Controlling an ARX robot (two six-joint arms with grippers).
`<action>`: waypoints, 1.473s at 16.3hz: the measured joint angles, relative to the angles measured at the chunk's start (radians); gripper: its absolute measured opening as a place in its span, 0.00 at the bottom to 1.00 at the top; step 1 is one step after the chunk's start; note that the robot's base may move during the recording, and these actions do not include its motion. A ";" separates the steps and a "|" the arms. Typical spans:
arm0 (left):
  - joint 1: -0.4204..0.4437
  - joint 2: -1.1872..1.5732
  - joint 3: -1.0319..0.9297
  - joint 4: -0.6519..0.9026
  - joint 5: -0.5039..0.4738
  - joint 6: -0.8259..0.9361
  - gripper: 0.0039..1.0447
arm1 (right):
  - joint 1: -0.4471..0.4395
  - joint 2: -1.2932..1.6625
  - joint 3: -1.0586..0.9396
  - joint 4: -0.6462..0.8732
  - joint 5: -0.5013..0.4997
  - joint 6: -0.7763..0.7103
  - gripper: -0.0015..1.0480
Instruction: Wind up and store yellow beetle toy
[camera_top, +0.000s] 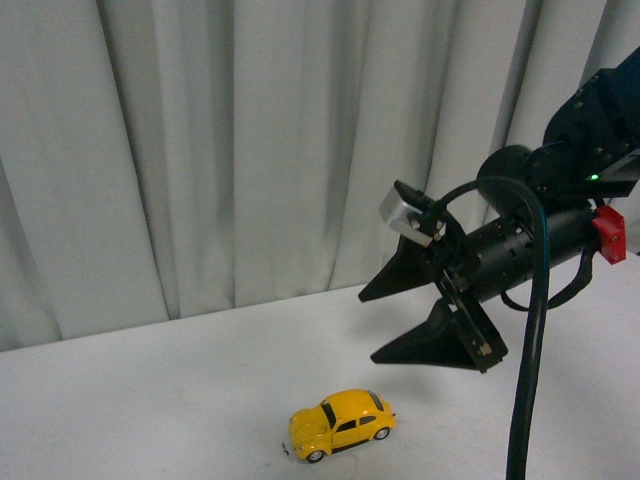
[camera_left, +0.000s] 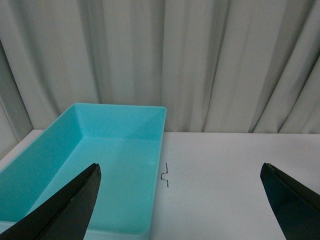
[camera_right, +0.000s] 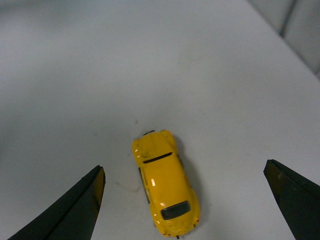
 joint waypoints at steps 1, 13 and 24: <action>0.000 0.000 0.000 0.000 0.000 0.000 0.94 | 0.012 0.032 0.040 -0.081 0.018 -0.093 0.94; 0.000 0.000 0.000 0.000 0.000 0.000 0.94 | 0.117 0.208 0.201 -0.140 0.216 -0.299 0.94; 0.000 0.000 0.000 0.000 0.000 0.000 0.94 | 0.163 0.247 0.163 -0.035 0.283 -0.219 0.94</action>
